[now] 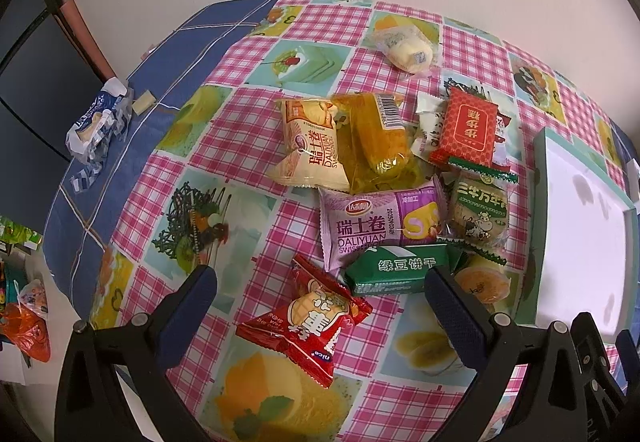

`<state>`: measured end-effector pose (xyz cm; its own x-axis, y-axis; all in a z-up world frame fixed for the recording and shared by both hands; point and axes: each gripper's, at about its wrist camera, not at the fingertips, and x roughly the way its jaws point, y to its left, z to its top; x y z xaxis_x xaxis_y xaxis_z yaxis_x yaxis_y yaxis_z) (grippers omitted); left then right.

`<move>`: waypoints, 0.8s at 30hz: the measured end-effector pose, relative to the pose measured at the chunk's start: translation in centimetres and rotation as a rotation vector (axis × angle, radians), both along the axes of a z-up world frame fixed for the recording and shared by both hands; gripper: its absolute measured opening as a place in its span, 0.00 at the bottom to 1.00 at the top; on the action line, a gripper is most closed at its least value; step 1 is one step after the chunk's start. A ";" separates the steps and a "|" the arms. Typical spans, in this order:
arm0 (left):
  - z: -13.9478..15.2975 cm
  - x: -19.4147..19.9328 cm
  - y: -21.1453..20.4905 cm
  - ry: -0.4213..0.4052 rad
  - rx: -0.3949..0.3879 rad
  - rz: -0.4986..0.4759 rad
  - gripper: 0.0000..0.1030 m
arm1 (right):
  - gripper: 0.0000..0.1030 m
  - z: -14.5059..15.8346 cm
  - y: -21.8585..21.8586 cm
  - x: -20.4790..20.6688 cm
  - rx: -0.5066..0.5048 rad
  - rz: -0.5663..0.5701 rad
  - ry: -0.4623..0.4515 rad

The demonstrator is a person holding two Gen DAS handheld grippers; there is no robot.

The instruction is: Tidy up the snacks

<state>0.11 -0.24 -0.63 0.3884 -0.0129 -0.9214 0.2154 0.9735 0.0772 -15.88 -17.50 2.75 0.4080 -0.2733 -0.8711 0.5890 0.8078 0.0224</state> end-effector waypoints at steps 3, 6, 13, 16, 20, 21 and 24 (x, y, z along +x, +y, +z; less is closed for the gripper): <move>0.0 0.1 0.0 0.004 0.001 0.001 1.00 | 1.00 0.0 0.0 0.0 0.000 0.000 0.001; 0.0 0.1 0.0 0.010 0.000 0.002 1.00 | 1.00 0.0 0.0 0.1 0.000 -0.001 0.001; 0.0 0.1 -0.1 0.013 0.003 0.003 1.00 | 1.00 0.0 0.0 0.1 0.001 0.000 0.001; 0.0 0.1 -0.1 0.013 0.003 0.003 1.00 | 1.00 0.0 0.1 0.1 0.001 0.000 0.001; 0.0 0.1 -0.1 0.014 0.002 0.003 1.00 | 1.00 0.0 0.3 0.2 0.004 0.002 -0.003; 0.0 0.1 -0.1 0.014 0.001 0.003 1.00 | 1.00 -0.1 0.4 0.2 0.004 0.004 -0.004; 0.0 0.1 -0.1 0.014 0.001 0.003 1.00 | 1.00 -0.1 0.5 0.2 0.005 0.007 -0.003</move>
